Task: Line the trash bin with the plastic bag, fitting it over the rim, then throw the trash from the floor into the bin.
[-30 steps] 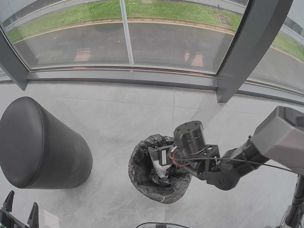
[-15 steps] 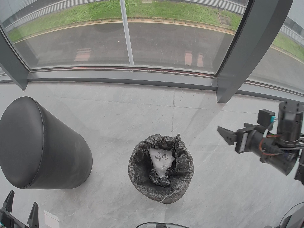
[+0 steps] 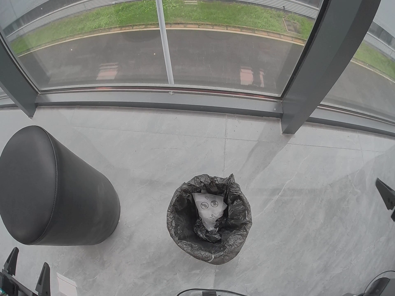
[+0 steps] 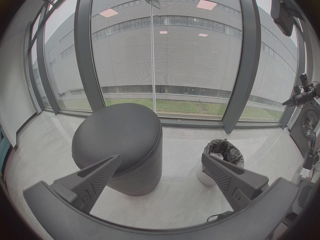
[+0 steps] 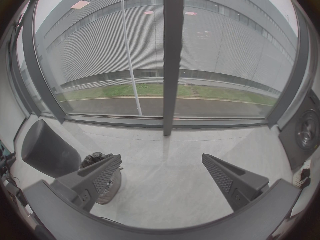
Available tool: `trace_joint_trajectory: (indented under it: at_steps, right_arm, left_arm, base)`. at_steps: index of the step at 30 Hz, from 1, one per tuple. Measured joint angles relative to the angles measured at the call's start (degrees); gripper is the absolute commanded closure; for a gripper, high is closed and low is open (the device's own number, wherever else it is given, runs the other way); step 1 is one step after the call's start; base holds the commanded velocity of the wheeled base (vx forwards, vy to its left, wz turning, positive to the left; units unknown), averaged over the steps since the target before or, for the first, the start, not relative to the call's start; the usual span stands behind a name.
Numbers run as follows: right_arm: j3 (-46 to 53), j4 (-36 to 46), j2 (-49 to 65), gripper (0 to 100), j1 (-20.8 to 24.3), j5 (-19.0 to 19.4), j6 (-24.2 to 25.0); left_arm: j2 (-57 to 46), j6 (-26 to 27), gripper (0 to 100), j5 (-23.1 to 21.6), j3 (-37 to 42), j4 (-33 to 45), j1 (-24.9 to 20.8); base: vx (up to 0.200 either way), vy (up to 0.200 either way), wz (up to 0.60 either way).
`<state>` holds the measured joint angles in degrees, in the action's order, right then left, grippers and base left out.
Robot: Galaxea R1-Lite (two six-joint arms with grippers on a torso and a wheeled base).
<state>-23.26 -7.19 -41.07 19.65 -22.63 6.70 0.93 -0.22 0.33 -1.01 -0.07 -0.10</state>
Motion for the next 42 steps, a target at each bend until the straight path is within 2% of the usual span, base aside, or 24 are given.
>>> trace_joint_trajectory:
  at_steps: [6,13,18,22,25,27,33,36,42]
  right_arm:
    - [2.38,10.34,17.18,0,-7.28,-0.15,-1.56]
    - [7.58,16.19,32.91,0,-16.93,0.07,-3.12]
    - [12.13,15.26,37.66,0,-19.08,0.76,-2.94]
    - [16.57,9.84,39.18,0,-19.44,2.51,-3.69]
    - [20.13,4.66,39.80,0,-19.54,5.12,-4.94]
    - [21.15,3.34,40.03,0,-19.55,8.23,-5.47]
    - [22.11,4.82,40.36,0,-19.58,18.97,-6.50]
    - [22.14,7.38,40.41,0,-19.58,22.49,-8.89]
    - [21.92,8.19,40.44,0,-19.54,23.28,-9.06]
  left_arm:
    - [0.00,-0.02,0,-0.01,0.00,0.00,0.00]
    - [0.00,-0.02,0,-0.01,0.00,0.00,0.00]
    - [0.00,-0.02,0,0.00,0.00,-0.02,0.00]
    - [0.00,0.00,0,0.00,0.00,0.00,0.00]
    - [0.00,0.00,0,0.00,0.00,0.00,0.00]
    - [0.00,-0.02,0,0.00,0.00,0.00,0.00]
    - [0.00,-0.02,0,0.00,0.00,0.00,0.00]
    - [0.00,0.00,0,-0.01,0.00,0.00,0.00]
    - [0.00,0.00,0,0.00,0.00,0.00,0.00]
  base:
    - [0.000,0.000,0.00]
    - [0.000,0.000,0.00]
    - [0.000,0.000,0.00]
    - [0.000,0.000,0.00]
    - [0.000,0.000,0.00]
    - [0.000,0.000,0.00]
    - [0.000,0.000,0.00]
    - [0.000,0.000,0.00]
    - [0.000,0.000,0.00]
